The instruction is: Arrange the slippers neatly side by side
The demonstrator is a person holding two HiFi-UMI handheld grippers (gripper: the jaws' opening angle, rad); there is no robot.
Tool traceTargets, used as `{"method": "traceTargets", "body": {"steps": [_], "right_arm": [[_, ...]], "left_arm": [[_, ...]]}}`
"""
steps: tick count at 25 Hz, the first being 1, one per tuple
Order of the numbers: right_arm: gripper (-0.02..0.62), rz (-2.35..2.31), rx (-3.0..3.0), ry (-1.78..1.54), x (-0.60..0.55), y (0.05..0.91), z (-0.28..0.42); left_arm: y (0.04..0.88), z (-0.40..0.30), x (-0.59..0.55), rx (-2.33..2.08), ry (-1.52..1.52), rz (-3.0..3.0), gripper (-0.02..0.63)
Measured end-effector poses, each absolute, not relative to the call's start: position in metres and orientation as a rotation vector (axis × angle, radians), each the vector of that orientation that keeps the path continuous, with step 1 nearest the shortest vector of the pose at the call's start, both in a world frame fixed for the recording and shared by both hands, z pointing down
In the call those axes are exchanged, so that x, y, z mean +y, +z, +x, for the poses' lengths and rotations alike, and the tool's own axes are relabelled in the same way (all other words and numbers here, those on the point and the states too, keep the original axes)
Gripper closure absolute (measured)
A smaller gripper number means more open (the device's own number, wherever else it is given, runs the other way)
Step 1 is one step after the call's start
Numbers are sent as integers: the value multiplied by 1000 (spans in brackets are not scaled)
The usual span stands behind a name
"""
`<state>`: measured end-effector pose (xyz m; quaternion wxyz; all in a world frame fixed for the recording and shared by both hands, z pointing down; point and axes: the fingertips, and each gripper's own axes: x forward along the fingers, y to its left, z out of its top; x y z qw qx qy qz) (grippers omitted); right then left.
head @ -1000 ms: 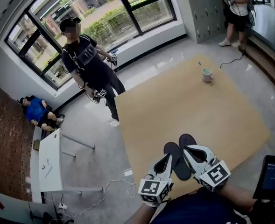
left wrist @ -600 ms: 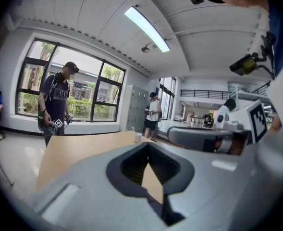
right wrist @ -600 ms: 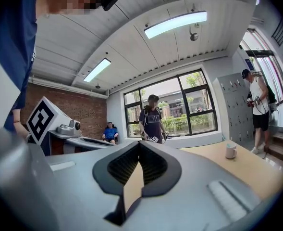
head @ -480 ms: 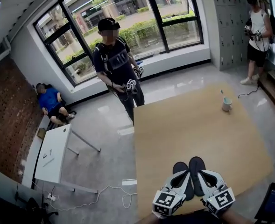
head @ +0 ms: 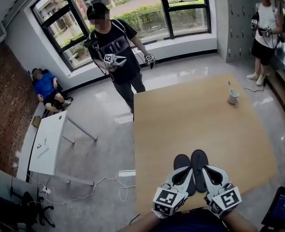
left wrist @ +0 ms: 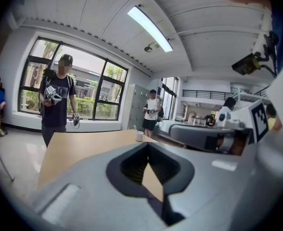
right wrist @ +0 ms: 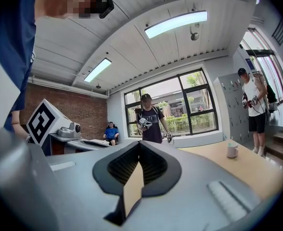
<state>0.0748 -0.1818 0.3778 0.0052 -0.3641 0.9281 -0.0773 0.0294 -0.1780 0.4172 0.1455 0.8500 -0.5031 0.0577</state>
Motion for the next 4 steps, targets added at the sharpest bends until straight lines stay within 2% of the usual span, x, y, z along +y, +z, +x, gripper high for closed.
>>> {"method": "traceTargets", "body": {"steps": [4], "right_arm": [[584,-1210,2929,-330,-154,387,80]], "left_arm": [[427,41,-153,-1386,172,2450,603]]}}
